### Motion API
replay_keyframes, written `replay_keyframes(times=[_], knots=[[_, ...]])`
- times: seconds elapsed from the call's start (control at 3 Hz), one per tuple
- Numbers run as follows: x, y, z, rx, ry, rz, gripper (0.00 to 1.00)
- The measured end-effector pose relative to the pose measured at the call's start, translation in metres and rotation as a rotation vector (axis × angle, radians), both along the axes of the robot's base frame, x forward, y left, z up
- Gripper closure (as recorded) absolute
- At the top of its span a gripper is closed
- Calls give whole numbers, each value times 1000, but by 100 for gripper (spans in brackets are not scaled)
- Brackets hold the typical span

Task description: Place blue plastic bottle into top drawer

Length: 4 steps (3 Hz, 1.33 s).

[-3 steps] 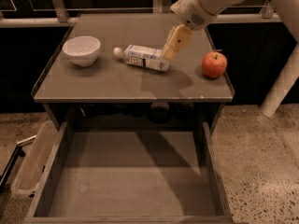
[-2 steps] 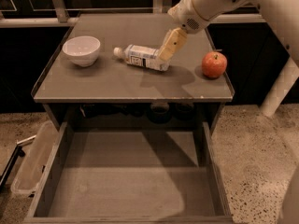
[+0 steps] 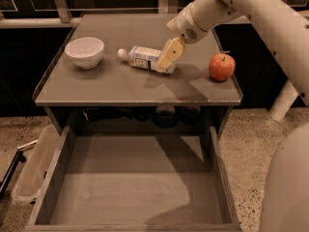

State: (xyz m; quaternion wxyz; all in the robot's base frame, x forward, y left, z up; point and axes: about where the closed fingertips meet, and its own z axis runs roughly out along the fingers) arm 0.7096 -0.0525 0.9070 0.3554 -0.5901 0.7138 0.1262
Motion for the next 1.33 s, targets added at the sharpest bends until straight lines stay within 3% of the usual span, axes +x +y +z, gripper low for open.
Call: replay_keyframes(times=[1.0, 1.33], knots=[[21, 15, -53, -5, 111, -5, 0], [21, 15, -53, -5, 111, -5, 19]])
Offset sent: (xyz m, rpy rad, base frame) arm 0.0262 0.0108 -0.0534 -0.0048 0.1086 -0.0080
